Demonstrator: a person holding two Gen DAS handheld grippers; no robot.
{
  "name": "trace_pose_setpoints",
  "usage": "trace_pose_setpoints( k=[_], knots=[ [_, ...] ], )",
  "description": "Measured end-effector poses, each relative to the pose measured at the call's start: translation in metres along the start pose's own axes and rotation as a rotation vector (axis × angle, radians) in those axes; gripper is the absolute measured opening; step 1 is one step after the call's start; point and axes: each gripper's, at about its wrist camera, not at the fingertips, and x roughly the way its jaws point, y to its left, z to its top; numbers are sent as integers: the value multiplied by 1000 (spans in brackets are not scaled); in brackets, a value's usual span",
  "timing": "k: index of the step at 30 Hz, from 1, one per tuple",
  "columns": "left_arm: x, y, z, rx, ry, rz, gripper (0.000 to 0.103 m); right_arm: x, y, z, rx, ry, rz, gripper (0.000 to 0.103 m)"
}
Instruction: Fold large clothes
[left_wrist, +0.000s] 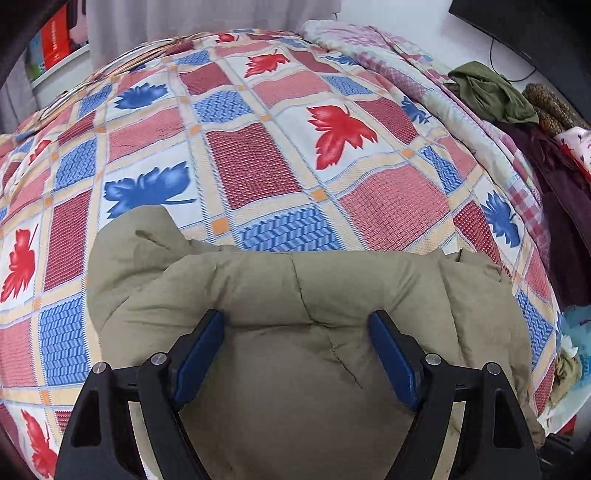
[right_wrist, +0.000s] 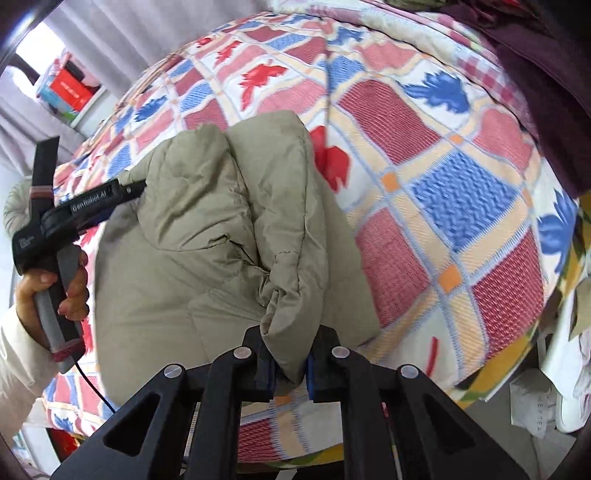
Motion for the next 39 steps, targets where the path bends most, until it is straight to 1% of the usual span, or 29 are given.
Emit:
trace_pose_setpoints(
  k=[4, 7, 9, 11, 12, 15, 17, 18, 20, 22, 24, 25, 26, 28, 29, 30, 31, 34, 36, 39],
  knots=[
    [7, -9, -1, 13, 1, 9, 81, 19, -27, -8, 41, 29, -24, 12],
    [7, -7, -5, 23, 1, 21, 81, 40, -42, -12, 75, 62, 22, 14],
    [8, -5, -6, 23, 5, 23, 81, 43, -51, -12, 123, 81, 63, 14],
    [8, -2, -5, 16, 7, 19, 81, 34, -57, -10, 164, 94, 94, 23],
    [8, -1, -5, 15, 6, 17, 81, 26, -59, -9, 172, 88, 89, 25],
    [7, -1, -6, 16, 3, 17, 81, -8, -59, -4, 151, 1, 81, 32],
    [7, 0, -6, 17, 2, 17, 81, -29, -56, 5, 133, -66, 100, 53],
    [7, -1, -6, 17, 3, 17, 81, -34, -54, 12, 121, -85, 116, 55],
    [7, -1, -6, 17, 3, 18, 81, -34, -43, 31, 82, -86, 155, 56],
    [7, 0, -6, 17, 1, 18, 81, -23, -28, 48, 32, -81, 161, 56],
    [6, 0, -6, 16, 1, 19, 81, -6, -10, 64, -13, -57, 167, 55],
    [5, 1, -6, 16, 0, 21, 82, 3, -1, 68, -35, -46, 171, 54],
    [3, 2, -6, 16, 0, 24, 82, 12, 7, 71, -58, -33, 166, 47],
    [-4, 5, -7, 12, -1, 24, 82, 35, 16, 73, -81, 22, 129, 39],
    [-8, 6, -8, 10, 1, 25, 82, 46, 17, 70, -77, 50, 111, 38],
    [-13, 8, -9, 8, 3, 28, 82, 55, 16, 68, -64, 67, 113, 38],
    [-20, 11, -10, 5, 1, 31, 82, 61, 13, 67, -49, 79, 120, 35],
    [-40, 24, -19, -19, -2, 33, 82, 69, 2, 61, -15, 92, 137, 35],
    [-52, 37, -27, -51, 13, 31, 82, 73, -1, 60, -11, 99, 136, 35],
    [-65, 54, -40, -90, 45, 49, 82, 73, -1, 59, -11, 100, 135, 35]
  ],
)
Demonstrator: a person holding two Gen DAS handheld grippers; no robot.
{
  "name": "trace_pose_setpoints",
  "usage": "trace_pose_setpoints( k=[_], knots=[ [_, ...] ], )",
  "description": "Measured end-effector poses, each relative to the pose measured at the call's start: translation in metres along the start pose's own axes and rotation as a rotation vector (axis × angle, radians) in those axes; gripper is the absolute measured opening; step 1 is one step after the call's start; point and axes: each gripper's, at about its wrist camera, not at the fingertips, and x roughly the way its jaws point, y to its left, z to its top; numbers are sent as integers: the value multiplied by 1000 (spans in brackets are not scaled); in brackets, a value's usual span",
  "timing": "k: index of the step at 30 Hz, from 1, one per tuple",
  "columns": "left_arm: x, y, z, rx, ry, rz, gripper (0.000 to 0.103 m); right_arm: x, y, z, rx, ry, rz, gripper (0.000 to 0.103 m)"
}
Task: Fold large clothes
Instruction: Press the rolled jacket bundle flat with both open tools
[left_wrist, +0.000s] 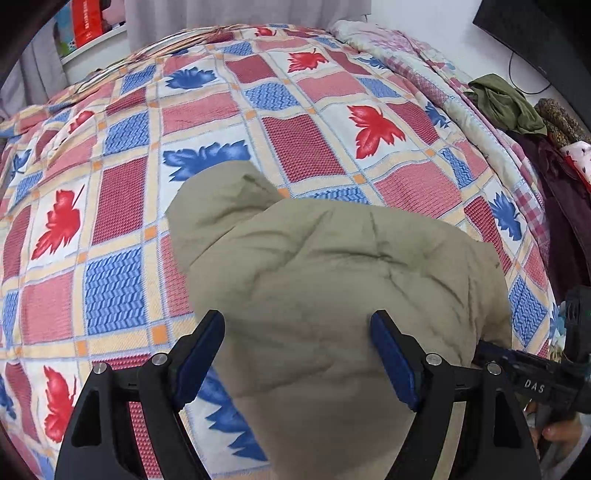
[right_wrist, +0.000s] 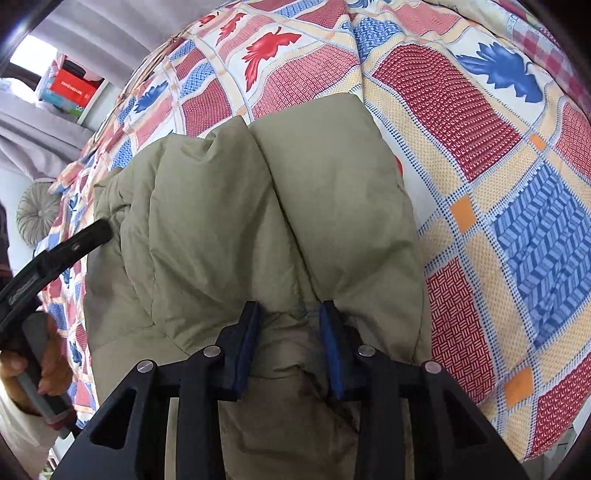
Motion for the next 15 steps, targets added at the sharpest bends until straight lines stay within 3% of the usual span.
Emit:
trace_pose_setpoints(
  k=[6, 7, 8, 9, 15],
  knots=[
    [-8, 22, -26, -39, 65, 27, 82, 2, -1, -1, 21, -5, 13, 36],
    [-8, 25, -29, -47, 68, 26, 84, 1, -1, -1, 22, -3, 13, 36],
    [-7, 27, -32, -54, 71, 27, 98, 1, -1, -1, 20, -3, 12, 36],
    [-7, 29, -34, -61, 70, 36, 103, 1, 0, -1, 18, -2, 10, 36],
    [-5, 37, -42, -108, 85, 12, 103, -2, 5, 1, 5, 8, -7, 38]
  ],
)
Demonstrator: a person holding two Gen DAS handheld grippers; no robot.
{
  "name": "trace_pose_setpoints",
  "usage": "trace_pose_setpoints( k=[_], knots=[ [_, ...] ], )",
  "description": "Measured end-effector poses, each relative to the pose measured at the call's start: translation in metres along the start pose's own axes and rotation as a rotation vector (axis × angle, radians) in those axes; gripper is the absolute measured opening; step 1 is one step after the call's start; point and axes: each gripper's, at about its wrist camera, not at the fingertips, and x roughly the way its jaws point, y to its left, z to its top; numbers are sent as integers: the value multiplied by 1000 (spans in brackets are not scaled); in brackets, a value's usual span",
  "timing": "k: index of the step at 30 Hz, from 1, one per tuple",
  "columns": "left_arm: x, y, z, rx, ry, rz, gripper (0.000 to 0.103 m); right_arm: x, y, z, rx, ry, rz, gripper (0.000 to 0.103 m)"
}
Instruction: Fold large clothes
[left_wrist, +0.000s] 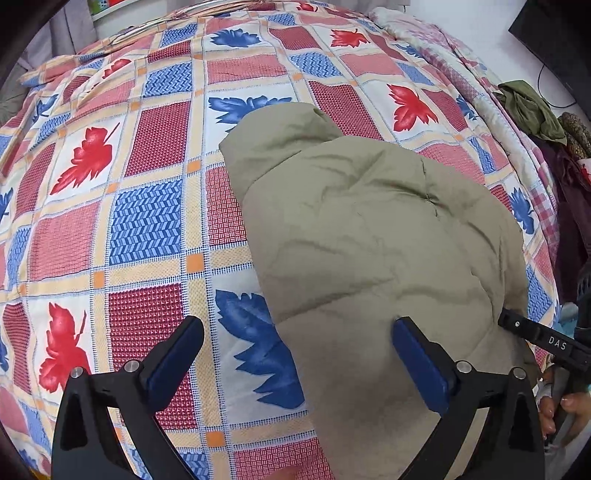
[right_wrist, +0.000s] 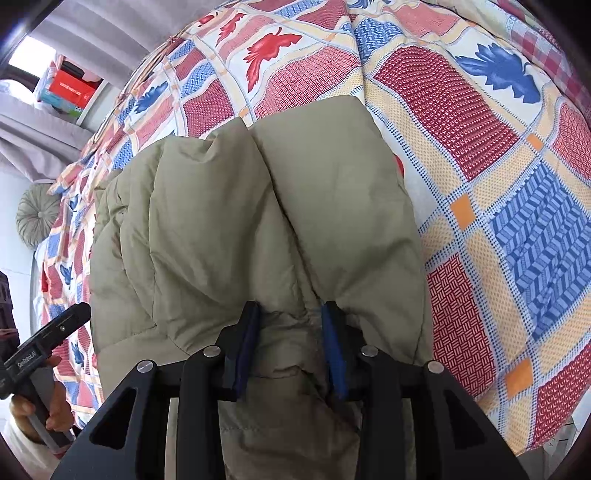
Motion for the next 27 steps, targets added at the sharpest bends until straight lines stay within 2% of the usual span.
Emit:
trace_pose_setpoints(
  k=[7, 11, 16, 18, 22, 23, 27],
  knots=[
    [4, 6, -2, -19, 18, -20, 103, -15, 9, 8, -26, 6, -19, 40],
    [7, 13, -3, -44, 29, -49, 103, -39, 8, 14, -54, -54, -24, 58],
    [11, 25, -7, -109, 46, -133, 103, -51, -2, 25, -68, -70, -50, 72],
    [14, 30, -9, -134, 57, -164, 103, -51, -10, 28, -56, -66, -33, 80],
    [17, 35, -11, -153, 70, -220, 103, -46, -28, 33, -3, -58, 16, 82],
    [18, 35, -11, -154, 75, -241, 103, -44, -34, 34, 17, -52, 34, 89],
    [26, 37, -12, -170, 108, -317, 103, -34, -51, 39, 73, -29, 95, 89]
  ],
)
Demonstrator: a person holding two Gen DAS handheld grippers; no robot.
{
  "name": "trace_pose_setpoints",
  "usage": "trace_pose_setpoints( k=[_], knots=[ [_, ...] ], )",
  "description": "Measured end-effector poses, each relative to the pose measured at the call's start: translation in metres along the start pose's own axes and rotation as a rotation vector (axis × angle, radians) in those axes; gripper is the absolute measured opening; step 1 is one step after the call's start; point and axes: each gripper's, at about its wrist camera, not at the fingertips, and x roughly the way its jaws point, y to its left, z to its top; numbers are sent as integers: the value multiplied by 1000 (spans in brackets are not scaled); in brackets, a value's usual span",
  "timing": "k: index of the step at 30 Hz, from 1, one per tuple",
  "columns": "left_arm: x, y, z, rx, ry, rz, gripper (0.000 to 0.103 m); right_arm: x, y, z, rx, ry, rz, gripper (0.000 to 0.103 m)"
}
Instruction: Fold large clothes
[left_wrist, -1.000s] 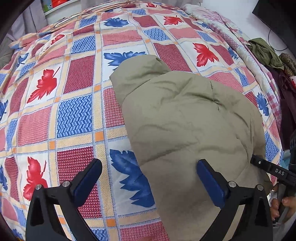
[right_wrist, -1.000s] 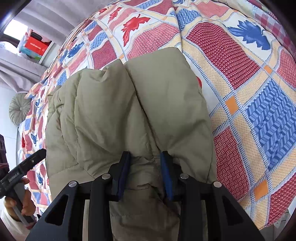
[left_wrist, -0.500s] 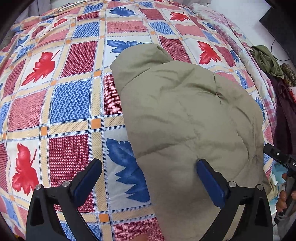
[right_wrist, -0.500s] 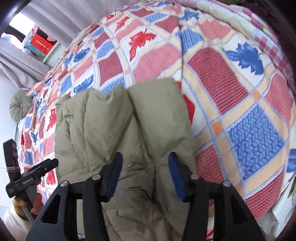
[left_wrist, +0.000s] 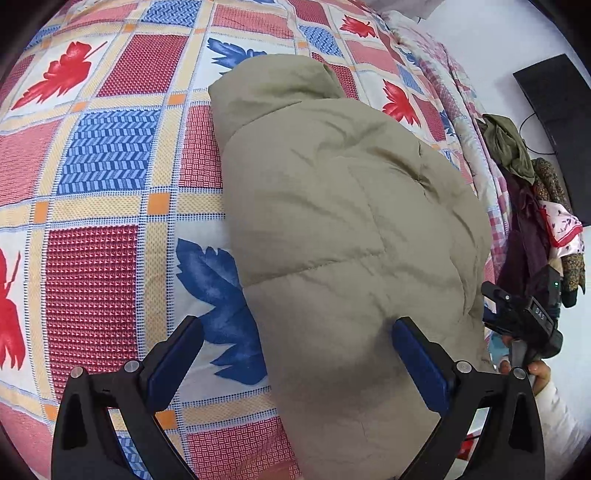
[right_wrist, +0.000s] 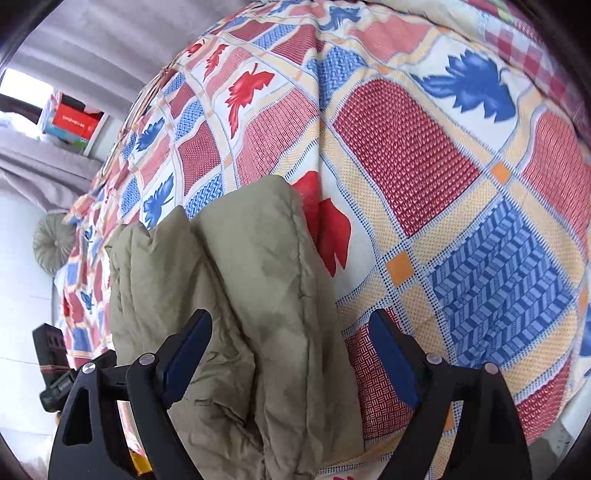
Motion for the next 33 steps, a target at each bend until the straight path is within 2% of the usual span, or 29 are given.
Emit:
trace_pose_setpoints(
  k=[7, 8, 9, 10, 18, 23, 27, 31, 33],
  knots=[
    [16, 6, 5, -63, 28, -110, 103, 32, -14, 5, 53, 122, 135, 89],
    [18, 5, 5, -63, 30, -114, 103, 37, -14, 5, 58, 139, 153, 91],
    [19, 4, 6, -60, 31, -118, 103, 43, -14, 5, 60, 155, 163, 97],
    [20, 3, 6, -55, 34, -122, 103, 47, -13, 5, 56, 168, 176, 103],
    [38, -3, 12, -65, 74, -212, 103, 54, 16, 10, -46, 202, 297, 103],
    [60, 6, 16, -128, 96, -274, 103, 67, 33, 18, -158, 268, 221, 103],
    [80, 6, 20, -173, 122, -350, 103, 89, 39, 24, -188, 325, 210, 103],
    [88, -3, 24, -184, 125, -352, 103, 109, 44, 26, -207, 371, 235, 103],
    [82, -12, 24, -150, 103, -330, 97, 115, 44, 24, -192, 372, 239, 103]
  ],
)
